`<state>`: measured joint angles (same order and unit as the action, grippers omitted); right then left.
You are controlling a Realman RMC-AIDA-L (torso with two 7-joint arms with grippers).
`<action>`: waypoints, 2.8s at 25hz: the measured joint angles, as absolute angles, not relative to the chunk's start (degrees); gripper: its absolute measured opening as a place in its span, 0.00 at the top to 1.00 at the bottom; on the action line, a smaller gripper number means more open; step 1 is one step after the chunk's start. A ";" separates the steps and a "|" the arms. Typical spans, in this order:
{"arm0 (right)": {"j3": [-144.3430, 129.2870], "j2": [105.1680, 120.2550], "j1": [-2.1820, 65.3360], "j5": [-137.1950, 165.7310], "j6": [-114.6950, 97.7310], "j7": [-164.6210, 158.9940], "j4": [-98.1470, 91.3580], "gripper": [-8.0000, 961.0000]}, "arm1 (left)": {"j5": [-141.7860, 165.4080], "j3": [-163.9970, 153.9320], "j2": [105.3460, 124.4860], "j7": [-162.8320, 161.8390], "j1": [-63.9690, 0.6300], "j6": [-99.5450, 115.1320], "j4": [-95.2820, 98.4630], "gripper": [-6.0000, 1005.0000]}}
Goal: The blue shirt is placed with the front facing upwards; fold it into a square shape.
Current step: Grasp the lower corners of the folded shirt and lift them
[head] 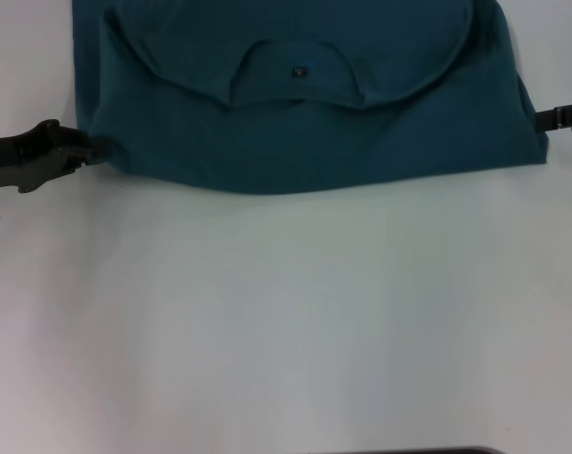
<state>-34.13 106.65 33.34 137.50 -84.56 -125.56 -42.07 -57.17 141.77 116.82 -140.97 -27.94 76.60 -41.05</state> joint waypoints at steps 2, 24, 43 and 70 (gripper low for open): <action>-34.12 106.55 33.21 137.51 -83.86 -126.54 -42.13 0.08 | -57.13 141.77 116.87 -140.97 -27.94 76.61 -41.05 0.88; -35.57 107.28 34.09 139.04 -78.91 -137.70 -38.70 0.08 | -57.18 141.86 116.55 -140.97 -27.77 76.47 -41.05 0.88; -37.09 109.34 35.22 139.04 -75.67 -133.39 -38.49 0.09 | -57.07 141.85 116.54 -141.39 -27.88 76.64 -41.04 0.89; -40.70 110.23 35.34 139.22 -70.93 -130.50 -37.07 0.11 | -57.06 141.85 116.72 -141.06 -27.77 76.64 -40.95 0.88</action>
<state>-40.70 110.23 35.34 139.22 -70.93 -130.50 -37.07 -57.06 141.85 116.72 -141.06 -27.77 76.64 -40.95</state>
